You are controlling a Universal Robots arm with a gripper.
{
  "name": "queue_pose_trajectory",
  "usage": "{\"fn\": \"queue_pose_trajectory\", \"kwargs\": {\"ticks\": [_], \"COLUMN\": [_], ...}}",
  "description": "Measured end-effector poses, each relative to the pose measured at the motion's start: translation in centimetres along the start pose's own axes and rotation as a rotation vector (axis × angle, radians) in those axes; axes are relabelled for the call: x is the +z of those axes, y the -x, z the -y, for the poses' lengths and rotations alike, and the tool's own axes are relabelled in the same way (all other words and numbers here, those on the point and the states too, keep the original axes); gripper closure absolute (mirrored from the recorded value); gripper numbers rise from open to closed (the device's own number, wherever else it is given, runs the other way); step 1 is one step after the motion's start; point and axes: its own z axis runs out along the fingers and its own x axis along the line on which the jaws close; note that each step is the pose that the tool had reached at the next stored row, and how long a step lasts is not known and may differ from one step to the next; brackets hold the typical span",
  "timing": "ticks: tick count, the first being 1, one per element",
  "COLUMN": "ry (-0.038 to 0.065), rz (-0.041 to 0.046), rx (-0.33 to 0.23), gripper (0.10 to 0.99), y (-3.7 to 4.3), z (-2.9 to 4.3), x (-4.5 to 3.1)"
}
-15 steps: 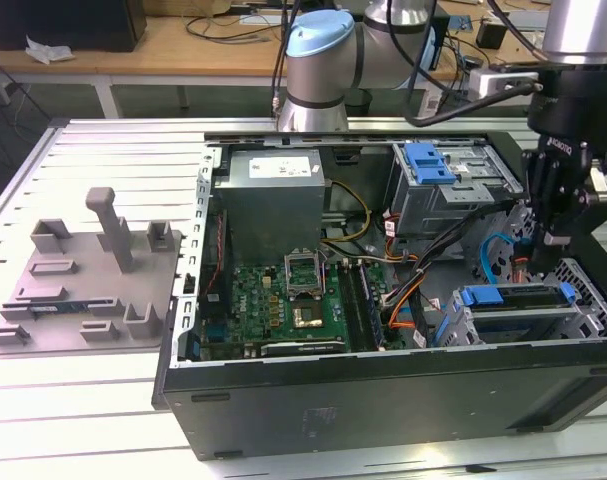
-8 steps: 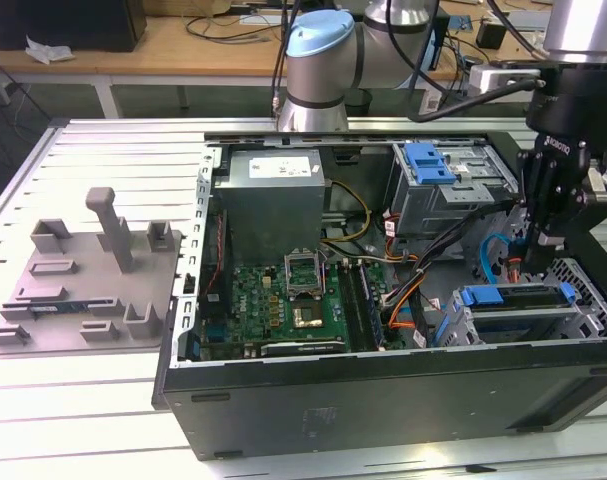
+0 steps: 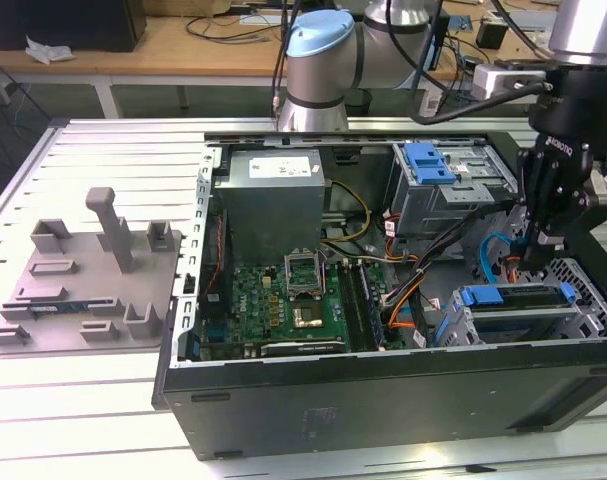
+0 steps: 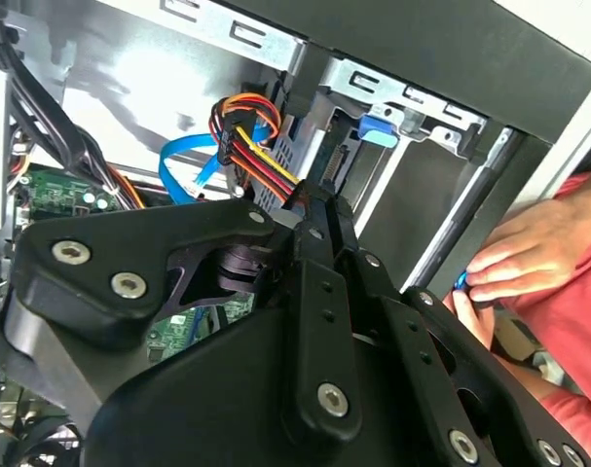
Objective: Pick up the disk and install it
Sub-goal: 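Insert the first disk wire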
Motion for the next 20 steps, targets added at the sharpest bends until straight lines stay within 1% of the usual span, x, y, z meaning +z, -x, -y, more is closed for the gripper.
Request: {"fn": "queue_pose_trajectory", "kwargs": {"ticks": [1, 2, 4, 5, 6, 8, 9, 11, 13, 15, 16, 17, 18, 19, 20], "ry": [0.001, 0.002, 0.004, 0.005, 0.006, 0.009, 0.009, 0.011, 0.012, 0.015, 0.016, 0.017, 0.018, 0.020, 0.021], "rz": [0.0056, 0.0138, 0.0266, 0.0360, 0.0414, 0.0633, 0.0708, 0.0799, 0.0918, 0.1126, 0.1193, 0.1241, 0.1328, 0.1451, 0.1524], "rx": [0.000, 0.000, 0.000, 0.000, 0.000, 0.001, 0.001, 0.000, 0.000, 0.001, 0.001, 0.001, 0.001, 0.002, 0.002], "gripper": [0.922, 0.922, 0.922, 0.922, 0.922, 0.922, 0.922, 0.922, 0.922, 0.922, 0.922, 0.922, 0.922, 0.922, 0.922], "y": [-0.07, -0.16, -0.32, -0.43, -0.49, -0.79, -0.91, -1.06, -1.25, -1.73, -1.94, -2.12, -2.48, -2.89, -3.08], "z": [0.03, 0.07, 0.15, 0.21, 0.25, 0.39, 0.45, 0.52, 0.63, 0.82, 0.87, 0.90, 0.96, 1.03, 1.06], "x": [0.00, 0.00, -0.01, -0.03, -0.03, -0.07, -0.07, -0.10, -0.15, -0.18, -0.13, -0.08, 0.01, 0.13, 0.19]}}
